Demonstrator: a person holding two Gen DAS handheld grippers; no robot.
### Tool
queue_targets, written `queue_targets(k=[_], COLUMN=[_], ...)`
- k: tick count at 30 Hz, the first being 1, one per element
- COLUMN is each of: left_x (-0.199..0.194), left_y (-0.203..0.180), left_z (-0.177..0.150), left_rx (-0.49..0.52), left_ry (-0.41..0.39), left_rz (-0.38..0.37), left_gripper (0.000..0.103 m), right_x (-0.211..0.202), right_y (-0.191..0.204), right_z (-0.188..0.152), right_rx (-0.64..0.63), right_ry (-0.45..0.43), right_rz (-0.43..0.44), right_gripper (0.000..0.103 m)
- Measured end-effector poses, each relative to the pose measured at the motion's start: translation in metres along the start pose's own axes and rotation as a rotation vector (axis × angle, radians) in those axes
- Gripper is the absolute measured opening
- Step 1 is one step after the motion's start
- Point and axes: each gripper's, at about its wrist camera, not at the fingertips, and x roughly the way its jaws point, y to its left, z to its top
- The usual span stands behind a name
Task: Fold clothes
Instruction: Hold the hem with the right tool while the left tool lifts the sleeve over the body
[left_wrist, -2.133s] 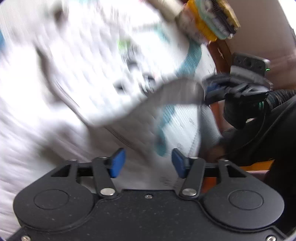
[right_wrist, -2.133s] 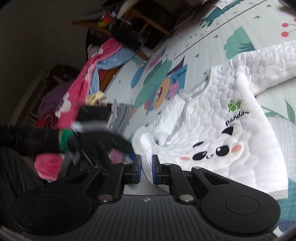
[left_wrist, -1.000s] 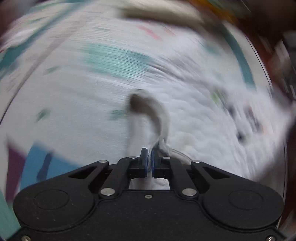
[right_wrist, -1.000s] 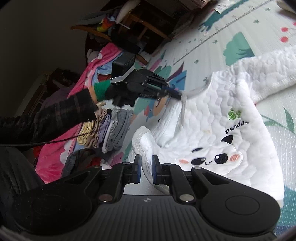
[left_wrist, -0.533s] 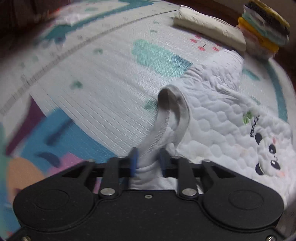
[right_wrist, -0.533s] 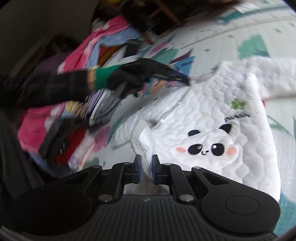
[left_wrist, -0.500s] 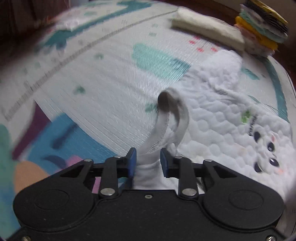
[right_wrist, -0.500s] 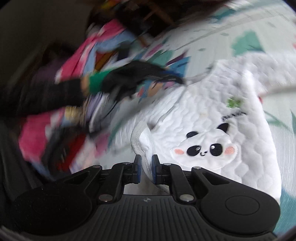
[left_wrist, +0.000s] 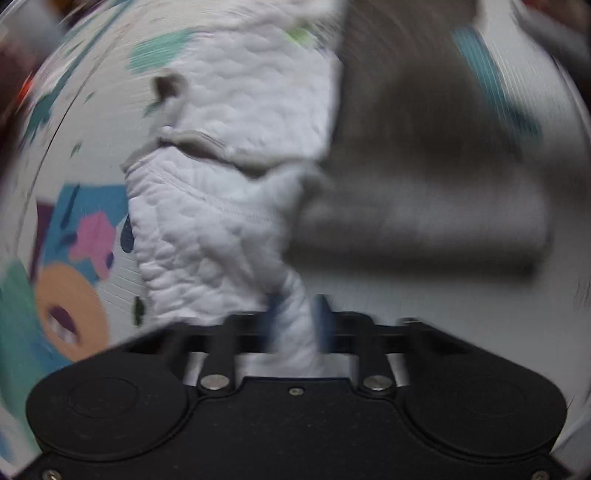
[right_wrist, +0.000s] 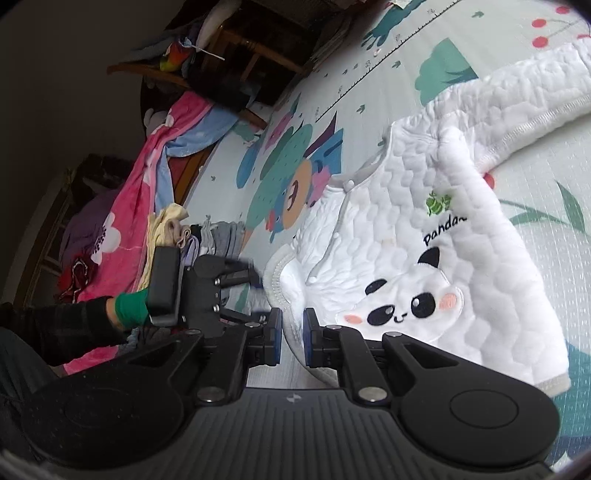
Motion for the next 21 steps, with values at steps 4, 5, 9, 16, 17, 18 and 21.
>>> queue_targets(k=[4, 5, 9, 16, 17, 18, 21], left_x=[0.0, 0.001, -0.006, -0.026, -0.018, -0.004, 0.014], left_y=[0.005, 0.006, 0.008, 0.043, 0.045, 0.045, 0.037], left_z=[-0.015, -0.018, -0.015, 0.014, 0.015, 0.015, 0.014], left_rx=[0.18, 0.173, 0.111, -0.325, -0.382, -0.425, -0.423], left_ry=[0.077, 0.078, 0.069, -0.176, -0.187, -0.178, -0.168], left_rz=[0.128, 0.135, 0.063, -0.193, -0.219, -0.231, -0.242], left_gripper=[0.012, 0.012, 0.029, 0.028, 0.025, 0.025, 0.024], right_x=[-0.003, -0.003, -0.002, -0.002, -0.001, -0.001, 0.002], right_y=[-0.002, -0.005, -0.006, -0.006, -0.006, -0.006, -0.002], right_z=[0.003, 0.003, 0.004, 0.007, 0.008, 0.008, 0.007], right_rx=[0.007, 0.014, 0.018, 0.016, 0.02, 0.021, 0.008], right_ry=[-0.01, -0.012, -0.013, -0.02, -0.021, -0.02, -0.008], right_rz=[-0.011, -0.014, -0.011, 0.0, 0.0, 0.002, 0.016], right_gripper=[0.014, 0.014, 0.014, 0.014, 0.014, 0.014, 0.014])
